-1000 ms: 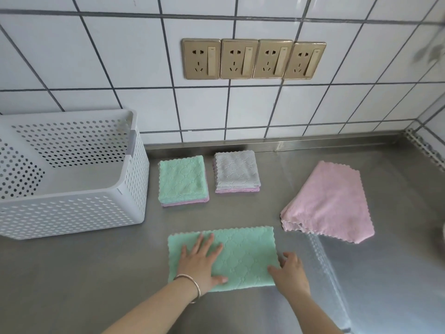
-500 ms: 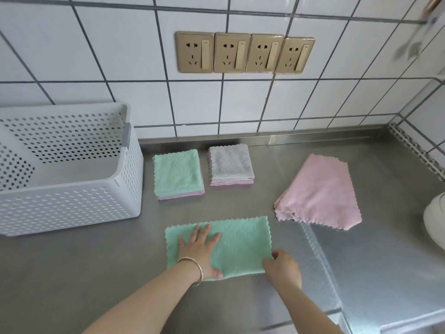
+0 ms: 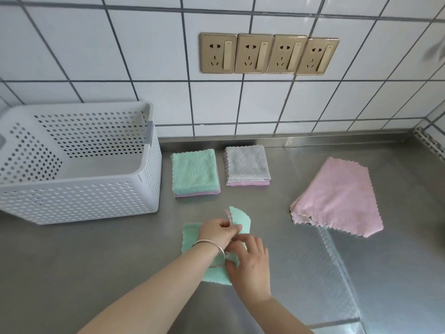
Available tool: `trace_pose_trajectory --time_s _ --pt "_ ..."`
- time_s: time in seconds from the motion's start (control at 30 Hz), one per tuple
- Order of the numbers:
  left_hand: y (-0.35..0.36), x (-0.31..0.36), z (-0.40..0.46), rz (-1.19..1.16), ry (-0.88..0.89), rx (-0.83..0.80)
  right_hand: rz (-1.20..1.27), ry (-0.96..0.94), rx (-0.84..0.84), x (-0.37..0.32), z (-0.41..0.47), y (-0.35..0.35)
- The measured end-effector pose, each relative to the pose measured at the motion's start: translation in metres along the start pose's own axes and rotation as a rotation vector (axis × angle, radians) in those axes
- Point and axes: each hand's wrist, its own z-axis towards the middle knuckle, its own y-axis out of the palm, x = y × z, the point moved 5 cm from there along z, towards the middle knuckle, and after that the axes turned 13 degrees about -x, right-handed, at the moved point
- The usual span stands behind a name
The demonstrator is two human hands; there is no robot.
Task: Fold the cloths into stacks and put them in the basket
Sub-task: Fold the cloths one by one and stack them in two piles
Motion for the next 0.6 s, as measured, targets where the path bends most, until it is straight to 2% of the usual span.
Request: trace_pose_trajectory --time_s 0.13,0.27,0.4,0.6 --pt "-0.024 -0.018 -0.004 0.106 -0.009 0.120 0.010 -0.129 -0.086 -0.008 -0.003 0.020" --pt "-0.043 -0.041 -0.010 0.173 -0.019 0.230 -0.142 -0.065 -0.343 -0.001 -0.004 0.045" --pt "-0.056 -0.071 -0.015 0.096 -0.099 0.262 -0.248 -0.052 -0.463 0.004 -0.007 0.065" --pt "-0.060 -0.094 -0.009 0.065 -0.158 0.206 -0.283 -0.059 -0.511 0.007 -0.010 0.082"
